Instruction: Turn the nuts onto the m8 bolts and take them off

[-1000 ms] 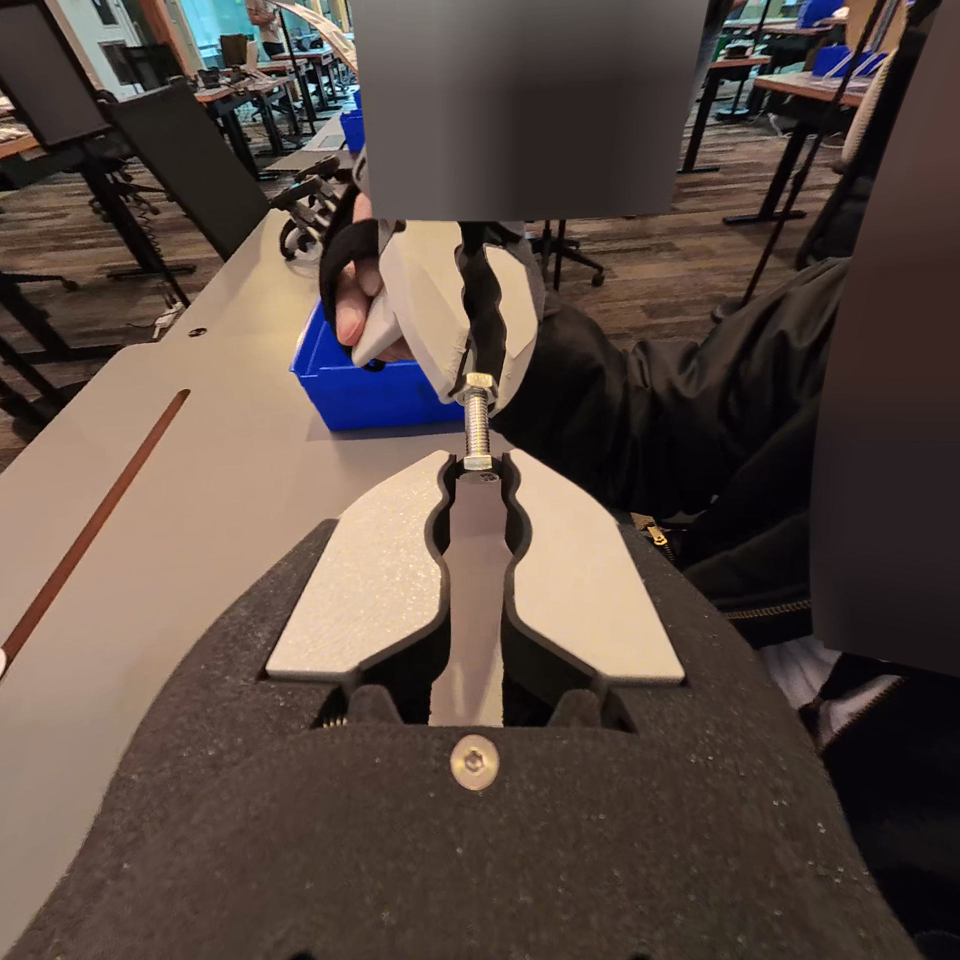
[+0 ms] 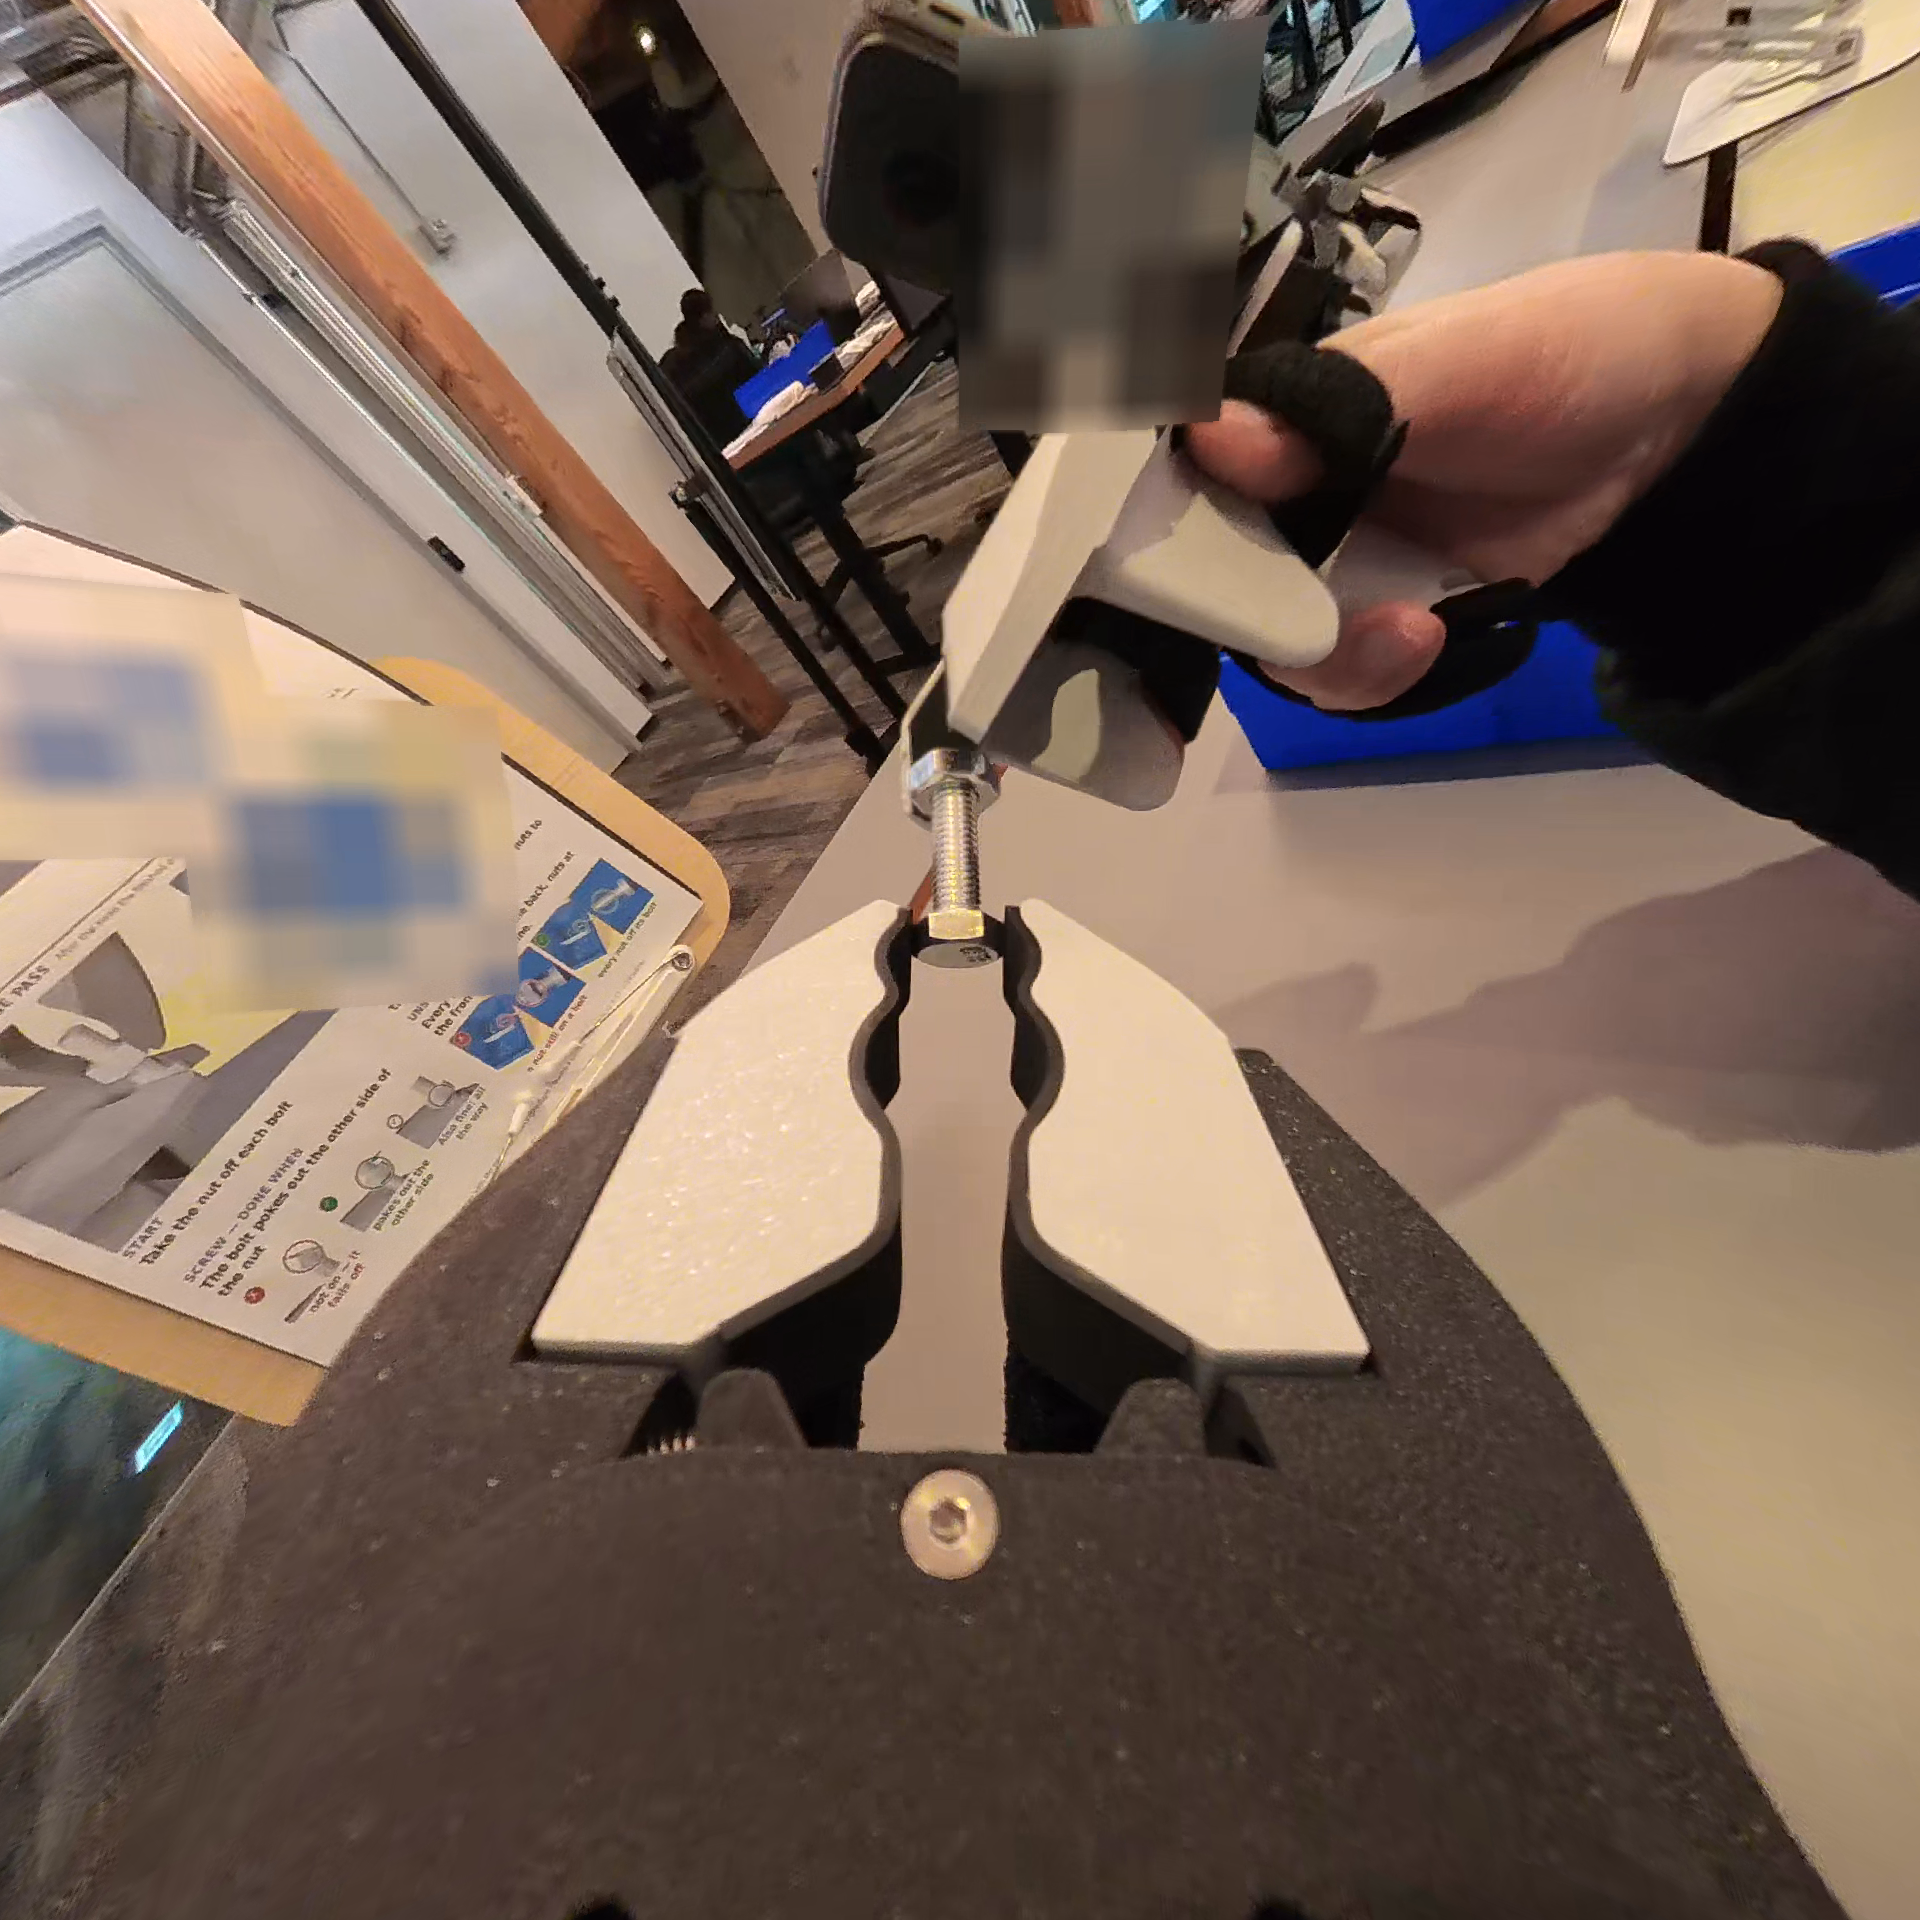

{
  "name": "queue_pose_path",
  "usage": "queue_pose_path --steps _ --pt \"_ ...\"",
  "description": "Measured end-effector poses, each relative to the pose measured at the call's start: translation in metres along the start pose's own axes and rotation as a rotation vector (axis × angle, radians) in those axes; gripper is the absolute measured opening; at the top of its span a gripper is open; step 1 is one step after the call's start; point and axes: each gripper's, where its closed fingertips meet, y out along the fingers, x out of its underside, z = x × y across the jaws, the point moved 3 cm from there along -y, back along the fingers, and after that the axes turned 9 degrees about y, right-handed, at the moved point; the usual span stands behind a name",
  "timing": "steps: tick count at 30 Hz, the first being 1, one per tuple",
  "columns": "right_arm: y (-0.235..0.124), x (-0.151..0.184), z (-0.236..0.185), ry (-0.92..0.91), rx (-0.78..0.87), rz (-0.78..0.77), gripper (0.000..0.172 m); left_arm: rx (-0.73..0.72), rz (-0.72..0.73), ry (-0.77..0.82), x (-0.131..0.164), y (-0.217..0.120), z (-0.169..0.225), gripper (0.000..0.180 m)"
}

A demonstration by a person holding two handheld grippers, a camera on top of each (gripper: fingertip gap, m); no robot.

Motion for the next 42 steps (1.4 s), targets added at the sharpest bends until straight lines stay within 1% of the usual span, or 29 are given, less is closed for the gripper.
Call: queue_pose_path --steps 1,3,7,9,11,13,15,21,27,29,31,33,34,35,37,38,39,41,42 --pt "0.001 0.002 0.0 -0.001 -0.003 -0.019 0.02 -0.002 -0.005 0.003 0.001 0.0 0.0 0.016" --pt "0.002 0.005 0.001 -0.021 0.025 -0.043 0.014 -0.009 -0.012 0.007 0.002 0.0 -0.001 0.016" --pt "0.001 0.007 -0.004 -0.137 0.042 -0.078 0.014 0.044 0.008 -0.028 0.0 -0.001 0.003 0.017" --pt "-0.001 0.013 -0.01 -0.28 0.027 -0.134 0.014 0.143 0.043 -0.092 -0.003 -0.005 0.01 0.017" --pt "-0.002 0.02 -0.017 -0.494 -0.002 -0.168 0.014 0.236 0.098 -0.153 -0.009 -0.01 0.016 0.017" --pt "-0.004 0.029 -0.025 -0.714 -0.054 -0.176 0.014 0.362 0.134 -0.211 -0.015 -0.016 0.026 0.017" --pt "-0.006 0.035 -0.028 -0.889 -0.068 -0.155 0.014 0.41 0.157 -0.243 -0.018 -0.019 0.03 0.017" --pt "-0.005 0.042 -0.033 -1.095 -0.053 -0.154 0.014 0.555 0.17 -0.354 -0.018 -0.022 0.038 0.017" --pt "-0.003 0.043 -0.036 -1.236 0.002 -0.139 0.014 0.572 0.187 -0.36 -0.018 -0.025 0.038 0.017" --pt "-0.003 0.041 -0.035 -1.22 0.012 -0.121 0.014 0.54 0.182 -0.348 -0.017 -0.024 0.035 0.017" --pt "-0.004 0.039 -0.036 -1.163 -0.017 -0.103 0.016 0.526 0.185 -0.343 -0.018 -0.024 0.034 0.017" --pt "-0.005 0.032 -0.038 -1.072 -0.017 -0.071 0.025 0.465 0.172 -0.322 -0.016 -0.021 0.028 0.017" --pt "-0.006 0.027 -0.039 -1.014 -0.016 -0.049 0.029 0.44 0.173 -0.311 -0.016 -0.021 0.026 0.017" --pt "-0.006 0.02 -0.038 -0.948 0.002 -0.023 0.029 0.409 0.176 -0.299 -0.017 -0.02 0.023 0.017" --pt "-0.008 0.008 -0.036 -0.787 0.035 0.021 0.034 0.35 0.175 -0.277 -0.017 -0.019 0.018 0.017" --pt "-0.008 0.006 -0.036 -0.691 0.031 0.018 0.032 0.287 0.157 -0.252 -0.016 -0.018 0.013 0.017" --pt "-0.007 0.005 -0.036 -0.596 0.007 0.008 0.036 0.228 0.135 -0.209 -0.014 -0.016 0.009 0.017" --pt "-0.006 0.004 -0.036 -0.438 -0.03 0.004 0.034 0.15 0.085 -0.146 -0.009 -0.013 0.005 0.016" --pt "-0.004 0.003 -0.034 -0.388 -0.027 0.011 0.035 0.132 0.072 -0.128 -0.008 -0.012 0.005 0.016"
